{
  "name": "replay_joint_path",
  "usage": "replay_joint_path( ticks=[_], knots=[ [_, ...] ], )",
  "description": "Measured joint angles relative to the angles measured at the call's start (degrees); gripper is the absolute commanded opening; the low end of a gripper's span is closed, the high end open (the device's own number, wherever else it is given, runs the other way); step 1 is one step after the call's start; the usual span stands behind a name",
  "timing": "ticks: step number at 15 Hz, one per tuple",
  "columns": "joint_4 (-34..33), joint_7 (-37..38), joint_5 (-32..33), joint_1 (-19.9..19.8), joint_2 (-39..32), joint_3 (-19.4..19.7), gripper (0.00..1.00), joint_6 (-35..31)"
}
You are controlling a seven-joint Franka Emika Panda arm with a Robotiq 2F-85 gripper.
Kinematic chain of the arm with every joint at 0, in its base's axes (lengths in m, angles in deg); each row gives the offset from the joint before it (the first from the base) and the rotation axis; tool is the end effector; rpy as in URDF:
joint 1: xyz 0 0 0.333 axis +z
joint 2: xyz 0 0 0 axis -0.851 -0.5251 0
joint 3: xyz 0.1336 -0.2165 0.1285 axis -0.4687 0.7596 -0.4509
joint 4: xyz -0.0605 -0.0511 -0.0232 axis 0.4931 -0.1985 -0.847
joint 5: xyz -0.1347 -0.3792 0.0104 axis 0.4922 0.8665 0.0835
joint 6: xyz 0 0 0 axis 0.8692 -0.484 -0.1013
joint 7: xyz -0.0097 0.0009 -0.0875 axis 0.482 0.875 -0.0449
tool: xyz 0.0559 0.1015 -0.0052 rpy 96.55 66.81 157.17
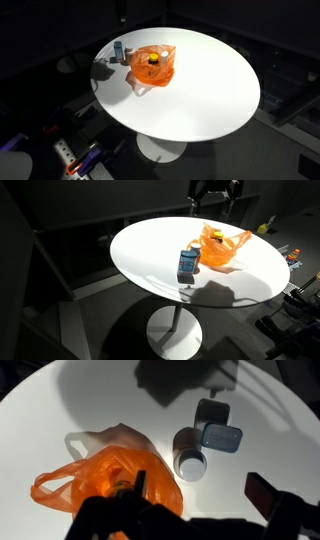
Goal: Pick up the white medicine bottle from the table and put it in the orange plastic bag
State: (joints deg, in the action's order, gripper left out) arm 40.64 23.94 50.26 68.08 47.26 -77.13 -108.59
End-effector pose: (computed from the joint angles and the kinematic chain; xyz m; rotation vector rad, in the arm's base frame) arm 0.5817 0.1597 0.3090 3.0360 -0.7308 -0.2257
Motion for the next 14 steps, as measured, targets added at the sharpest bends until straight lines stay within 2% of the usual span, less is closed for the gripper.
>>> replay_joint_path(
  ticks=[6, 14],
  knots=[
    [0.2, 0.0, 0.0, 0.0, -1.7, 0.2, 1.00, -1.3],
    [0.5, 0.0, 0.0, 0.1, -7.6, 1.2, 1.00, -10.6]
  ],
)
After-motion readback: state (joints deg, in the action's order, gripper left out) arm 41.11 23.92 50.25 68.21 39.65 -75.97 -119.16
